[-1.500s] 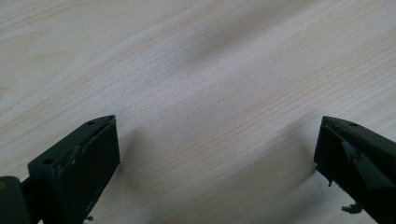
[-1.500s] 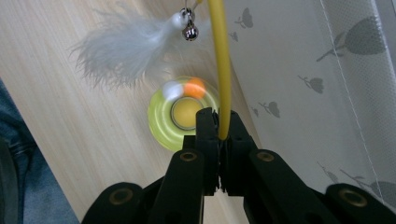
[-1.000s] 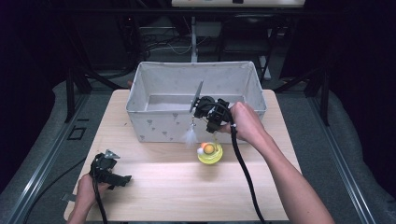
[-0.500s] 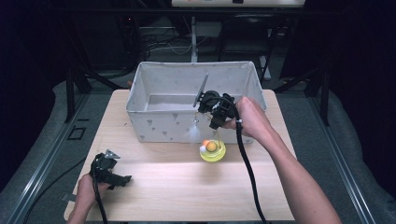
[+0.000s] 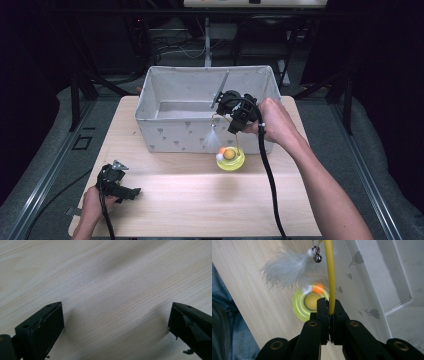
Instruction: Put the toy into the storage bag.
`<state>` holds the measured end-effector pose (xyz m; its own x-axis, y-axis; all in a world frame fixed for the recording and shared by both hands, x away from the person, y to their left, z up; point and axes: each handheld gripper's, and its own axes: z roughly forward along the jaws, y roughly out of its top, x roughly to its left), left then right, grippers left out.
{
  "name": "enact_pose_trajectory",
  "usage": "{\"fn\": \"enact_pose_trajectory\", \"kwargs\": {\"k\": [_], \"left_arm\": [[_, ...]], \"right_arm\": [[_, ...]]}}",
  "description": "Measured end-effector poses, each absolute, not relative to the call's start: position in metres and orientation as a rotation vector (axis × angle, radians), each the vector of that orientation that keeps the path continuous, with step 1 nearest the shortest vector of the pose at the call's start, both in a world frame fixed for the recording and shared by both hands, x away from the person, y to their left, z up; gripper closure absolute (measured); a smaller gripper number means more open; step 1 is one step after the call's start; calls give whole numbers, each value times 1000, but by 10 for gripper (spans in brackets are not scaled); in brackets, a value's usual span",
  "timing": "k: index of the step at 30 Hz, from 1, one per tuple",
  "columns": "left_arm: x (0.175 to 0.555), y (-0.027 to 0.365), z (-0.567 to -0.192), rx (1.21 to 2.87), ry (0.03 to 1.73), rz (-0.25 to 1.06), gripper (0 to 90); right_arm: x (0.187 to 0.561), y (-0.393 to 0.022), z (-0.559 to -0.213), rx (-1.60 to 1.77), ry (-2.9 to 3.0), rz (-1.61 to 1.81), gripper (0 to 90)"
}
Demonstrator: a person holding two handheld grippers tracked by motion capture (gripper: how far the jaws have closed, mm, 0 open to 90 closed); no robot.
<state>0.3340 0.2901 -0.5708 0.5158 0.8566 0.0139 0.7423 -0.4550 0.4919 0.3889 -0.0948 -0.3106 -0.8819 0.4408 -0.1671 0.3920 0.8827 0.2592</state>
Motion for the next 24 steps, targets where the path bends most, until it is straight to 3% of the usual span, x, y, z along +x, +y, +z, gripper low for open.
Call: {"fn": "enact_pose_trajectory", "kwargs": {"k": [24], "left_arm": [[334,290,-571,2331,1311,364,2]], "right_arm": [[387,-107,-276,665,2784,335,878]]}}
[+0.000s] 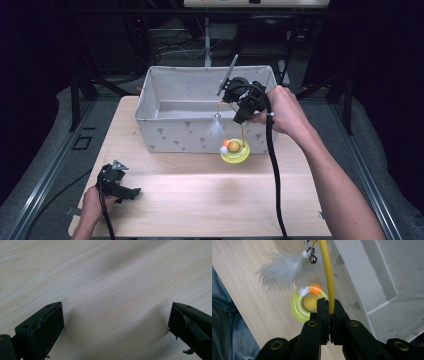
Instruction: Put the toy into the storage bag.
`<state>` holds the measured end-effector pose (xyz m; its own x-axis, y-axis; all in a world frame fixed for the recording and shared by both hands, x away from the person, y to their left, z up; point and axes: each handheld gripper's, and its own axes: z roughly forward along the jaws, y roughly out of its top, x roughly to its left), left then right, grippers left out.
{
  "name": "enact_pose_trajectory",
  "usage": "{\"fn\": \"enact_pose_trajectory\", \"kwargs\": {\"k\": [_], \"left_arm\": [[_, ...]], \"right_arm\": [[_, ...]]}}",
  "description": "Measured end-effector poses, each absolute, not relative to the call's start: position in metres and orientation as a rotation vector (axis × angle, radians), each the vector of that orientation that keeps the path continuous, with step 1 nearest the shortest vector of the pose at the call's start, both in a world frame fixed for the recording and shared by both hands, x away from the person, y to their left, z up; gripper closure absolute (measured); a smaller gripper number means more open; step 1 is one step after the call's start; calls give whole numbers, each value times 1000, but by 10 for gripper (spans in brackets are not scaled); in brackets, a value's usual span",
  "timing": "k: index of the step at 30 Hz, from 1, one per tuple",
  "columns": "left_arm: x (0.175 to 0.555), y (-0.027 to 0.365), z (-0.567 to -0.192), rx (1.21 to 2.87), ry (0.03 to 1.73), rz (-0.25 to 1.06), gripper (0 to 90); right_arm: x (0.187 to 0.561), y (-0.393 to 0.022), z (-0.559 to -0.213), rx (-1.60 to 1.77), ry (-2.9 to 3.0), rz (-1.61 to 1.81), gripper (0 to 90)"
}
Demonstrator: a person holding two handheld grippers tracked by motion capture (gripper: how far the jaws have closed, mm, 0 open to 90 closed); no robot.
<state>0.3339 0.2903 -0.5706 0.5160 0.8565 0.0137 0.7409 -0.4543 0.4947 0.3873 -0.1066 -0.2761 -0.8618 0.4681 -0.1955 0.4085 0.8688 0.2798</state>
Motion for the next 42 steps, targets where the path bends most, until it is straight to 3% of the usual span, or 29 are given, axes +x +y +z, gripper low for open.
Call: {"fn": "enact_pose_trajectory", "kwargs": {"k": [42], "left_arm": [[334,291,-571,2331,1309,361,2]], "right_arm": [[397,-117,-218,727,2716,364,879]]}}
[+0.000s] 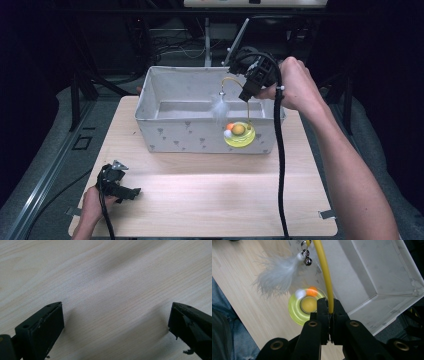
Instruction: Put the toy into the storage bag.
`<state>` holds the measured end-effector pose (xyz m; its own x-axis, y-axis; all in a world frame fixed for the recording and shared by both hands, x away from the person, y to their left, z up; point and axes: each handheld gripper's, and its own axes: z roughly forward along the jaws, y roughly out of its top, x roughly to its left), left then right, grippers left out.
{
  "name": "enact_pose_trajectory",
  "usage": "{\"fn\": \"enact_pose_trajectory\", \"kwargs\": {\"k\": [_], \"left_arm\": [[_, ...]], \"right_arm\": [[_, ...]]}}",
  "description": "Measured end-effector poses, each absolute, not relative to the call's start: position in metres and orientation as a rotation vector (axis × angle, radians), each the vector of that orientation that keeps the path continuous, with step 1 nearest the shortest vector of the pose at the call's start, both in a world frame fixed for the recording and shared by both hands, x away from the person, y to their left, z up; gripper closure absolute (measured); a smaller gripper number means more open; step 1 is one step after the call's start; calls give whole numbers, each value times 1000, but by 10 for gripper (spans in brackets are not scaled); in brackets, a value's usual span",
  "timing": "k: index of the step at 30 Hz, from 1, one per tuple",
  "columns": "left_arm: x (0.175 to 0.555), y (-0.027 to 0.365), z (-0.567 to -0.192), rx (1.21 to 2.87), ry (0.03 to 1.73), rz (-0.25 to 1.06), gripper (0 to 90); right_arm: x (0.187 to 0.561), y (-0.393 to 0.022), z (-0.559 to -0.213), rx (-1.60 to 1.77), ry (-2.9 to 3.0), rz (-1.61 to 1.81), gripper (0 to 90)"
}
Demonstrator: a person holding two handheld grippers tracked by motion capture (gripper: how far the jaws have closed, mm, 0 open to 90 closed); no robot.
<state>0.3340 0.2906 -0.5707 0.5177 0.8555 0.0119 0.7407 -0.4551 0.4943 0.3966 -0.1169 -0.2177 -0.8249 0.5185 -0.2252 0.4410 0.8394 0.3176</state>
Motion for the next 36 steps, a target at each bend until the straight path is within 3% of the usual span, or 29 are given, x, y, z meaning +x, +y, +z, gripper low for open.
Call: {"fn": "enact_pose_trajectory", "kwargs": {"k": [36], "left_arm": [[334,290,-571,2330,1300,351,2]], "right_arm": [[427,-128,-173,864,2598,384,880]]}}
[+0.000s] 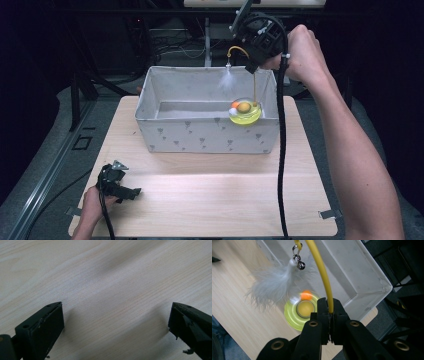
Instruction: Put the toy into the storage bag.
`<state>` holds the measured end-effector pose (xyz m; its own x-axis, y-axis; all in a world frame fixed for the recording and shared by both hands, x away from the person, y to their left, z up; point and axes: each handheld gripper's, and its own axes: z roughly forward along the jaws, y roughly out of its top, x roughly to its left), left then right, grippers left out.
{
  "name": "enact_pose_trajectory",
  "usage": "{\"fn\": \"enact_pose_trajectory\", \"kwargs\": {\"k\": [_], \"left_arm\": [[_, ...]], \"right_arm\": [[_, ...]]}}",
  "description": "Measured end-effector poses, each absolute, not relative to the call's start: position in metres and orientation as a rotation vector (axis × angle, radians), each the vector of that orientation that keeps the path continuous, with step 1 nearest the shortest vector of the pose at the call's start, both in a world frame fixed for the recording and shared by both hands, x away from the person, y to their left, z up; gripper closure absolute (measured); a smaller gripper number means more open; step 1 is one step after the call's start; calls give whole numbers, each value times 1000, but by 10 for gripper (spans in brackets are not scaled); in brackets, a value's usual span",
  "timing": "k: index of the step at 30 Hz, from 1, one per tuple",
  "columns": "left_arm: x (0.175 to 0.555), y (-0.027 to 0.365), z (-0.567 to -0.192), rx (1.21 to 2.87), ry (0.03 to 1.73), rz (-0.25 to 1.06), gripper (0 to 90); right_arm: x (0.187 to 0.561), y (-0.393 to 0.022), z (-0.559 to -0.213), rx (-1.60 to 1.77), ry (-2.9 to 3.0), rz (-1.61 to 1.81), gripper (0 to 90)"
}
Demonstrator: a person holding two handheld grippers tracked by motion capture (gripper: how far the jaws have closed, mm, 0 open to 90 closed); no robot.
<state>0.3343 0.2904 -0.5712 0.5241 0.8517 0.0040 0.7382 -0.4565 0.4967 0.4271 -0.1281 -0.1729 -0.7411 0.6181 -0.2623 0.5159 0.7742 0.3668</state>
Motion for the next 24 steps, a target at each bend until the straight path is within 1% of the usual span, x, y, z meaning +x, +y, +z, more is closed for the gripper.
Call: {"fn": "enact_pose_trajectory", "kwargs": {"k": [11,24], "left_arm": [[334,290,-571,2327,1301,347,2],[334,291,-571,2327,1302,355,2]], "right_arm": [[449,-143,-169,958,2557,401,881],[476,-156,-177,1053,2489,399,882]]}}
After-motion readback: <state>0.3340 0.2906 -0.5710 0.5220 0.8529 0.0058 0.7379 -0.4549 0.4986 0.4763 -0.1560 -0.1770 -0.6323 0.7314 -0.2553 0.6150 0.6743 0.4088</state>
